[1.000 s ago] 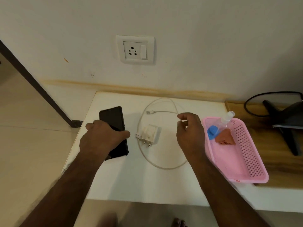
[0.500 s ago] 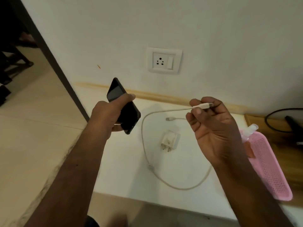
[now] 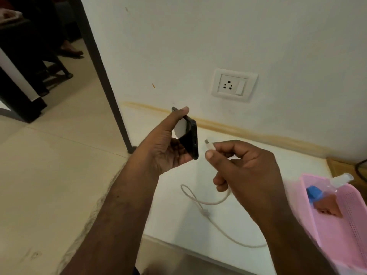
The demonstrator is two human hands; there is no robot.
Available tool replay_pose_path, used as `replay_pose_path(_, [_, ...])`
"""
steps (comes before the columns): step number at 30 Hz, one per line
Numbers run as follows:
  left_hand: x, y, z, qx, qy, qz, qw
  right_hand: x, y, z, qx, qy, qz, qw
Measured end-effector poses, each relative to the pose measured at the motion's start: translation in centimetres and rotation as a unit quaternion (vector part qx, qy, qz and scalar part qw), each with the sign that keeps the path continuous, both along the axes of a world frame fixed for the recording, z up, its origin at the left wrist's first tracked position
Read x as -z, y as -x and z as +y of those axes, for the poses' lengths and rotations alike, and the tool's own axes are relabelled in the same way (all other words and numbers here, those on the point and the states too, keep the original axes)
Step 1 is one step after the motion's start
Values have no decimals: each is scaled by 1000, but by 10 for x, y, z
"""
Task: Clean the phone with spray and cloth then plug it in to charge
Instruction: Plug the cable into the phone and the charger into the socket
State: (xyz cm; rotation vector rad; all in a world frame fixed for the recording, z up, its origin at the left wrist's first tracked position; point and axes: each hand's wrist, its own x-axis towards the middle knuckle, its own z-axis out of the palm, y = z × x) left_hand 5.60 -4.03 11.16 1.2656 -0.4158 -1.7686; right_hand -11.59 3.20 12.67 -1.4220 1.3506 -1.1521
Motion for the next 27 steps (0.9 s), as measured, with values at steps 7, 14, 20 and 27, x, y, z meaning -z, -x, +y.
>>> replay_pose_path(7, [16, 4, -7, 15, -24, 25, 999, 12, -7, -19, 15, 40, 101, 994])
replay_pose_path(14, [27, 4, -12, 10, -13, 31, 999, 15, -3, -23, 13, 55, 115, 992])
replay_pose_path(20, [29, 4, -13, 4, -1, 28, 1000, 15, -3, -22, 14, 48, 139, 989])
replay_pose_path(27, [32, 6, -15, -17, 26, -18, 999, 17, -1, -25, 18, 21, 175, 984])
